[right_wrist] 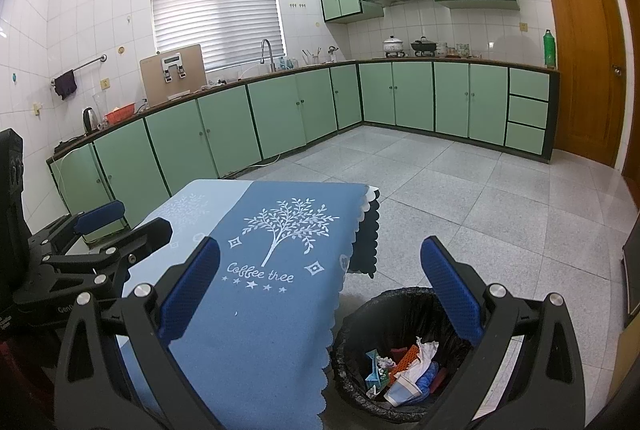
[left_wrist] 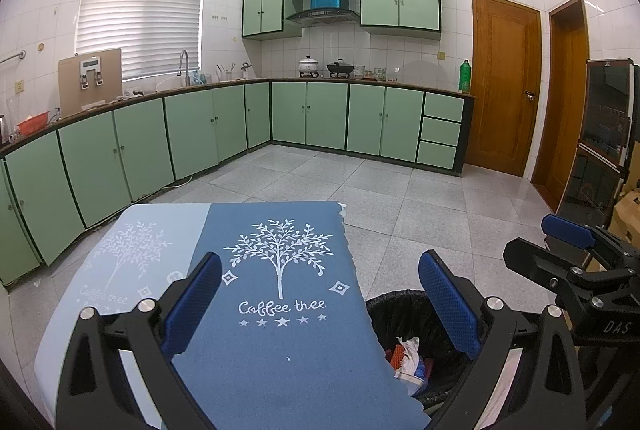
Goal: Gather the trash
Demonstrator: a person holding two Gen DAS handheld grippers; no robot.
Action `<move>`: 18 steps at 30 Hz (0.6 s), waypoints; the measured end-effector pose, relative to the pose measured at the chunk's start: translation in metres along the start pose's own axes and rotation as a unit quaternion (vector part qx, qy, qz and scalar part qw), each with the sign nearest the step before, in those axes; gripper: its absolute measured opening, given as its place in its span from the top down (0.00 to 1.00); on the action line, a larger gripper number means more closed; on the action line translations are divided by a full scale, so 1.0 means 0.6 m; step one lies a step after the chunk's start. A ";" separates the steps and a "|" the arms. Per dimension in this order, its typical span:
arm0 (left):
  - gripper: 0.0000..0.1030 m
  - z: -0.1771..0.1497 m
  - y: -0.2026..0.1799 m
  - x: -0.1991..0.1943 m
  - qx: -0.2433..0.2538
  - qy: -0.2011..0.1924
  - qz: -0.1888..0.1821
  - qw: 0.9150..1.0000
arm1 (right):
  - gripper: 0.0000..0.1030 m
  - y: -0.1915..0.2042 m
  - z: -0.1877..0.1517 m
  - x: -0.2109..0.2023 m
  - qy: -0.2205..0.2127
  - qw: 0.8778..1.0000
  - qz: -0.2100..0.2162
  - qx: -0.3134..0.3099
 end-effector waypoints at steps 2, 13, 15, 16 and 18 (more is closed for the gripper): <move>0.06 0.000 -0.001 0.001 0.000 0.000 0.000 1.000 | 0.05 0.000 0.001 0.000 0.000 1.000 -0.001 0.000; 0.06 -0.003 -0.001 0.002 0.002 0.000 0.001 1.000 | 0.05 -0.003 -0.002 0.000 0.001 1.000 0.000 0.001; 0.06 -0.003 0.000 0.002 0.001 0.001 0.001 1.000 | 0.05 -0.003 -0.002 0.000 0.001 1.000 0.000 0.001; 0.06 -0.003 -0.001 0.002 0.001 0.000 0.001 1.000 | 0.05 -0.003 -0.002 0.000 0.001 1.000 0.000 0.001; 0.06 -0.003 -0.001 0.002 0.002 0.000 0.001 1.000 | 0.05 -0.002 -0.002 0.000 0.001 1.000 0.000 0.001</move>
Point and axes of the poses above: each gripper's, at about its wrist camera, not at the fingertips, and x roughly the way its jaws point, y to its left, z to its top, the point moved 2 cm from there along x, roughly the way its jaws point, and after that the axes turned 13 degrees about x, right-handed, at the moved point
